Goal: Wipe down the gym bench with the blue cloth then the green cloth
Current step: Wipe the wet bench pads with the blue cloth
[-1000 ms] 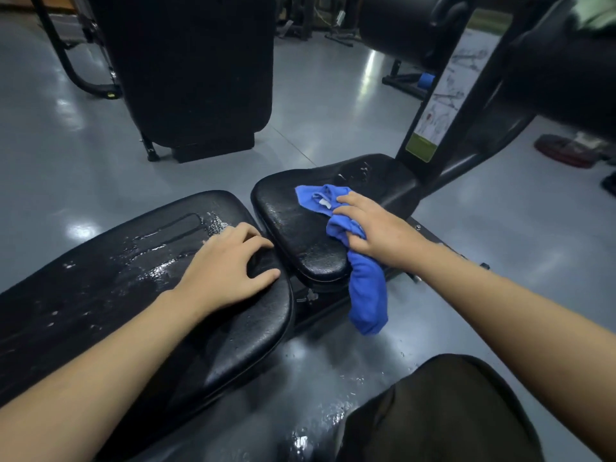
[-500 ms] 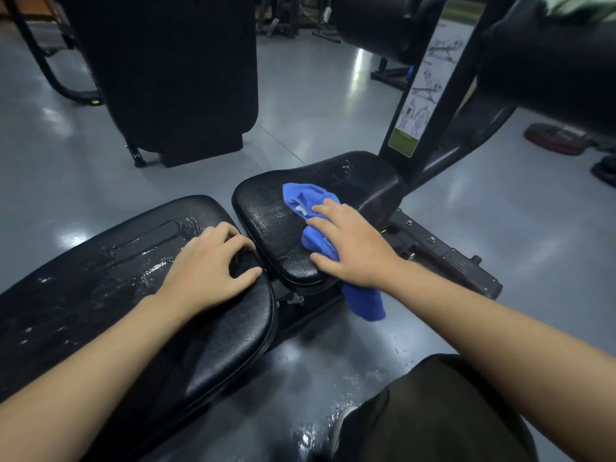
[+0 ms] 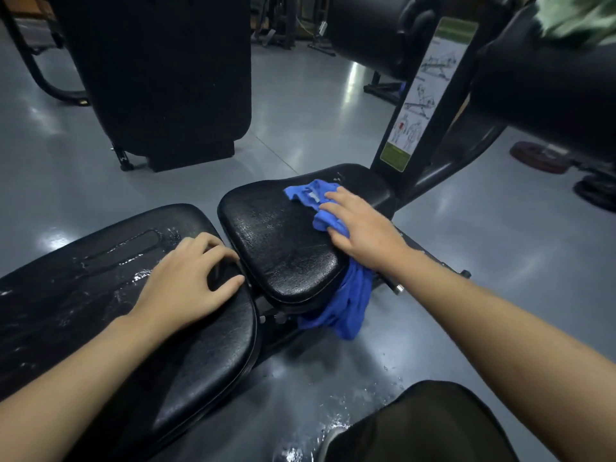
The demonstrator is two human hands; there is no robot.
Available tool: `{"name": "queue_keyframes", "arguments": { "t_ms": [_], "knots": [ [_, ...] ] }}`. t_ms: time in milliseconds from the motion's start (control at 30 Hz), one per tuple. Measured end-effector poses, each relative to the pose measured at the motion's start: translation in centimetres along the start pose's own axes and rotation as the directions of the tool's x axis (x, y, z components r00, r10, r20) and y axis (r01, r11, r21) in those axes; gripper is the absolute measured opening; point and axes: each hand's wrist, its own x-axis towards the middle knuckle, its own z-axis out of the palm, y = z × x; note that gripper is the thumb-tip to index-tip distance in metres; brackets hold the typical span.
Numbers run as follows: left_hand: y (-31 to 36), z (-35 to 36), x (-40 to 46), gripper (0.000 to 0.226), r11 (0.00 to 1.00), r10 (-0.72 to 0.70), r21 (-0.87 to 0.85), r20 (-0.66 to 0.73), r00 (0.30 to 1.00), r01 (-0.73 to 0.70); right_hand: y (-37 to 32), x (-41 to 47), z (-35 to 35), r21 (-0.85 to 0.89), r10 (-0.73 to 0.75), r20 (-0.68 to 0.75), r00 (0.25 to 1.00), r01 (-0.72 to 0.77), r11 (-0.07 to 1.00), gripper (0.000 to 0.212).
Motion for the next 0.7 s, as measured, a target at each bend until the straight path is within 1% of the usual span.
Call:
{"name": "queue_keyframes", "arguments": {
  "t_ms": [100,200,267,333,400,433,467,533,600,633,700],
  "knots": [
    [0.1,0.2,0.2,0.043,1.000,-0.026,0.006,-0.007,1.000,0.026,2.2,1.3,-0.3,0.047,0.157,-0.020,0.987,-0.156,0.987,0.043],
    [0.0,0.4,0.1,0.045,1.000,-0.009,0.020,-0.008,1.000,0.009,3.2,2.6,-0.4,0.112,0.324,-0.024,0.946,-0.320,0.941,0.044],
    [0.0,0.4,0.0,0.046,1.000,-0.010,0.020,-0.002,1.000,0.010,3.1,3.2,-0.4,0.131,0.393,-0.039,0.919,-0.385,0.914,0.044],
    [0.1,0.4,-0.1,0.047,1.000,-0.014,0.020,0.005,1.000,0.014,2.2,3.3,-0.4,0.111,0.415,-0.053,0.908,-0.408,0.906,0.043],
    [0.2,0.4,0.1,0.047,1.000,-0.014,0.012,0.012,1.000,0.013,0.8,2.6,-0.5,0.092,0.409,-0.063,0.911,-0.402,0.911,0.044],
    [0.2,0.5,0.2,0.047,1.000,-0.011,0.009,0.018,1.000,0.011,-0.1,2.0,-0.5,0.096,0.382,-0.060,0.922,-0.375,0.922,0.045],
    [0.1,0.5,0.3,0.047,1.000,-0.008,0.006,0.025,1.000,0.008,-1.0,1.2,-0.4,0.107,0.332,-0.053,0.942,-0.325,0.940,0.046],
    [-0.1,0.5,0.4,0.047,1.000,0.000,0.002,0.033,0.999,0.000,-2.2,-0.4,0.1,0.121,0.188,-0.028,0.982,-0.183,0.976,0.049],
    [-0.3,0.7,0.6,0.046,1.000,0.013,0.002,0.033,0.999,-0.013,-2.6,-1.6,0.5,0.127,0.074,0.019,0.997,-0.076,0.989,0.050],
    [-0.5,0.7,0.6,0.045,1.000,0.017,0.004,0.033,0.999,-0.017,-2.3,-1.7,0.5,0.124,0.044,0.033,0.999,-0.047,0.991,0.050],
    [-0.8,0.8,0.6,0.044,1.000,0.018,0.001,0.036,0.999,-0.018,-1.2,-1.0,0.4,0.101,0.050,0.037,0.998,-0.054,0.993,0.049]
  ]
}}
